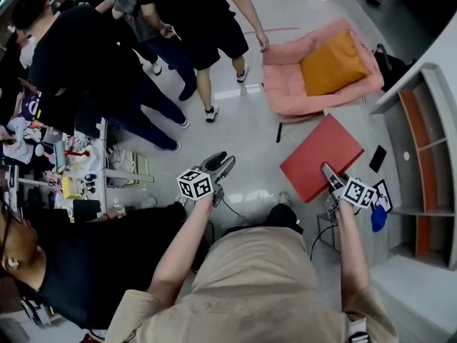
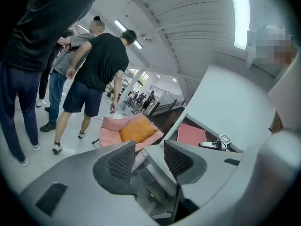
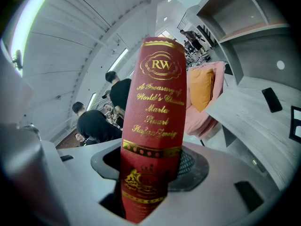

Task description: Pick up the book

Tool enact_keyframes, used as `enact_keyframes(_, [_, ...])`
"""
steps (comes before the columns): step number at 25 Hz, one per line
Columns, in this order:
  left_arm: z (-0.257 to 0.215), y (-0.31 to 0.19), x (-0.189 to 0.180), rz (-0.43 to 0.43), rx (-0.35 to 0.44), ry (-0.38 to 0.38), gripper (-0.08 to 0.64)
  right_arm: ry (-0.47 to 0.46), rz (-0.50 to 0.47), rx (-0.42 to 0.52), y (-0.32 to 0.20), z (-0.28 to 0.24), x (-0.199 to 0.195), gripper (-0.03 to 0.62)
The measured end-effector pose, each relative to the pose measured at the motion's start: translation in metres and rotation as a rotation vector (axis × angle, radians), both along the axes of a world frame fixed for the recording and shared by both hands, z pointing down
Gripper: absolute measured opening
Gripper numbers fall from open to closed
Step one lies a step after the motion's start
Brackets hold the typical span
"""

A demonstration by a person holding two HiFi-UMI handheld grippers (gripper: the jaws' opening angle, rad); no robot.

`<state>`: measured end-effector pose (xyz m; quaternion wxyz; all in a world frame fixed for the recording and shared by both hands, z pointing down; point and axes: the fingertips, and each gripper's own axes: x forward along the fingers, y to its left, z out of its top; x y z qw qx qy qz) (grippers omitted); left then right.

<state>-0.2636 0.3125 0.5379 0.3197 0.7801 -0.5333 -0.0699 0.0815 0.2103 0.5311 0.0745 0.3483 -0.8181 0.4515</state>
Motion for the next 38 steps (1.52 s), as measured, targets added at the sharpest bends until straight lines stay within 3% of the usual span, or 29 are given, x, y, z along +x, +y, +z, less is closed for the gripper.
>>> enact_keyframes(5, [-0.01,-0.032,0.006,-0.056,0.004,0.002,0.183,-0.064,-0.029,-0.018,-0.043,-0.002,-0.003,0.245])
enact_keyframes(21, [0.001,-0.138,0.074,-0.088,-0.042,-0.023,0.183,-0.097,-0.045,-0.061,-0.162,0.023,0.055,0.245])
enact_keyframes(31, [0.021,-0.174,0.102,-0.125,-0.064,-0.03,0.183,-0.058,-0.12,-0.098,-0.194,0.051,0.072,0.245])
enact_keyframes(38, [0.036,-0.178,0.099,-0.122,-0.078,-0.021,0.183,-0.015,-0.135,-0.121,-0.2,0.071,0.065,0.245])
